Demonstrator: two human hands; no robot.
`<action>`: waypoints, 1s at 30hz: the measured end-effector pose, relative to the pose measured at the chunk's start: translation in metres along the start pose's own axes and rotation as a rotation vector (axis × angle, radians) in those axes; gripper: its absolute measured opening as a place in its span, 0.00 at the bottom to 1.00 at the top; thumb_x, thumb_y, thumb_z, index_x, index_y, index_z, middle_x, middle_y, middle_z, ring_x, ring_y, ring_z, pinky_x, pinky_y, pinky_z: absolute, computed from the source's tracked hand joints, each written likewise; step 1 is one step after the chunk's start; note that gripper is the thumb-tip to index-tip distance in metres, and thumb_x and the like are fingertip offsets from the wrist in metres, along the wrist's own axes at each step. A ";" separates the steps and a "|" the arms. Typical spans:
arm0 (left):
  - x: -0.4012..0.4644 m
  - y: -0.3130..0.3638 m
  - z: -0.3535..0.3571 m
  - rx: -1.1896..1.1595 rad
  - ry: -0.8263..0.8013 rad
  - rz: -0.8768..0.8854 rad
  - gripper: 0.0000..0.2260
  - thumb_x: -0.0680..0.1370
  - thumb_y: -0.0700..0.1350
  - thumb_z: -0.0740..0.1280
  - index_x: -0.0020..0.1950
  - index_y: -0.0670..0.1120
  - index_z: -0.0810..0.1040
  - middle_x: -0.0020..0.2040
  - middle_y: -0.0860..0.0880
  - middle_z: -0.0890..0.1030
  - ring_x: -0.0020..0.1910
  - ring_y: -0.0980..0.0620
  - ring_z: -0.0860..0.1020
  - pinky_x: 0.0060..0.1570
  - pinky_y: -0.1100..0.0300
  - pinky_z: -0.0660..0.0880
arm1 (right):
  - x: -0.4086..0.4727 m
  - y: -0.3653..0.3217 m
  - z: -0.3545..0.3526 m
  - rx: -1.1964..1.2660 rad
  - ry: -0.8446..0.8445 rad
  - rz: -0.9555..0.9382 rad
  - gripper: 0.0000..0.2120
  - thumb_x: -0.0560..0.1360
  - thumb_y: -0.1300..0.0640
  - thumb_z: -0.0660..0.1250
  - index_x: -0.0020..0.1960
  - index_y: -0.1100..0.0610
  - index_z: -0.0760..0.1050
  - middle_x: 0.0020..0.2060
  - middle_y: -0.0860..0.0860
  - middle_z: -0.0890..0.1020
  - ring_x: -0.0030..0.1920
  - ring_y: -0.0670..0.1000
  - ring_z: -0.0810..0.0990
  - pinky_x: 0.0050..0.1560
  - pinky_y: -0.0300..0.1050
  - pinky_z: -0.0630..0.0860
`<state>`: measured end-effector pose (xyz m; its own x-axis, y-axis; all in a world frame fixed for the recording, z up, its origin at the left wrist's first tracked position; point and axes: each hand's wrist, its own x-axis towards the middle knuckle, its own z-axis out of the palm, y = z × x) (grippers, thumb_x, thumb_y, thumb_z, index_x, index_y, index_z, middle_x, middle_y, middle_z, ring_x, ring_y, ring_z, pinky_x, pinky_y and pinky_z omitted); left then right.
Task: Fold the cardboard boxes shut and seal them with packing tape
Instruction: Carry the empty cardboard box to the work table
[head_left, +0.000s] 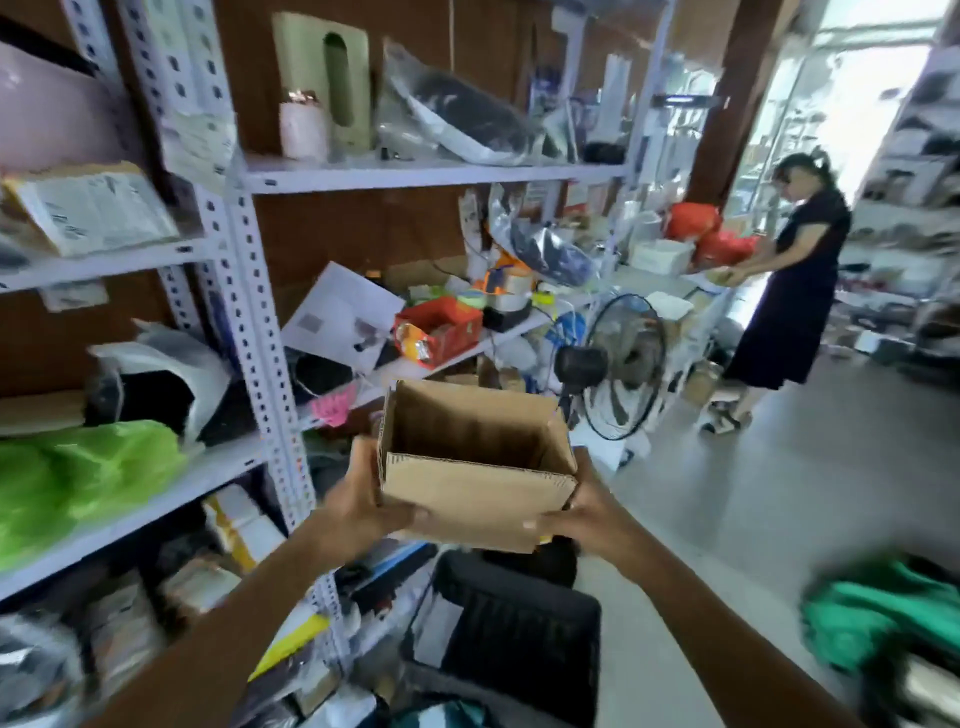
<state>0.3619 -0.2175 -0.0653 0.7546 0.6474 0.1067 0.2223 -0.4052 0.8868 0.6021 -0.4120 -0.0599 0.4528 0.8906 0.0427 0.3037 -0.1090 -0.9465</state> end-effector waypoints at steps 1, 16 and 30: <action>0.009 0.014 0.031 0.005 -0.054 0.002 0.34 0.63 0.51 0.81 0.61 0.56 0.64 0.52 0.62 0.80 0.55 0.61 0.80 0.51 0.52 0.81 | -0.018 0.013 -0.030 -0.009 0.032 0.025 0.37 0.60 0.65 0.79 0.62 0.53 0.62 0.57 0.53 0.75 0.55 0.45 0.80 0.46 0.39 0.81; 0.034 0.244 0.585 -0.154 -1.089 0.353 0.48 0.56 0.59 0.82 0.68 0.55 0.59 0.64 0.58 0.71 0.61 0.64 0.74 0.48 0.65 0.77 | -0.453 0.155 -0.359 -0.023 0.969 0.515 0.35 0.63 0.62 0.80 0.61 0.55 0.63 0.58 0.61 0.74 0.58 0.56 0.77 0.51 0.68 0.80; -0.208 0.402 0.913 0.033 -1.951 0.832 0.42 0.63 0.57 0.83 0.67 0.61 0.59 0.65 0.57 0.74 0.63 0.54 0.76 0.65 0.49 0.74 | -0.741 0.132 -0.291 0.186 1.885 0.792 0.36 0.60 0.65 0.73 0.63 0.64 0.60 0.53 0.52 0.72 0.51 0.45 0.75 0.40 0.41 0.80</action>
<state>0.8579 -1.1044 -0.1411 0.1650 -0.9770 -0.1353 -0.4300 -0.1947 0.8816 0.5508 -1.2144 -0.1229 0.5749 -0.7897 -0.2141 -0.3675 -0.0155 -0.9299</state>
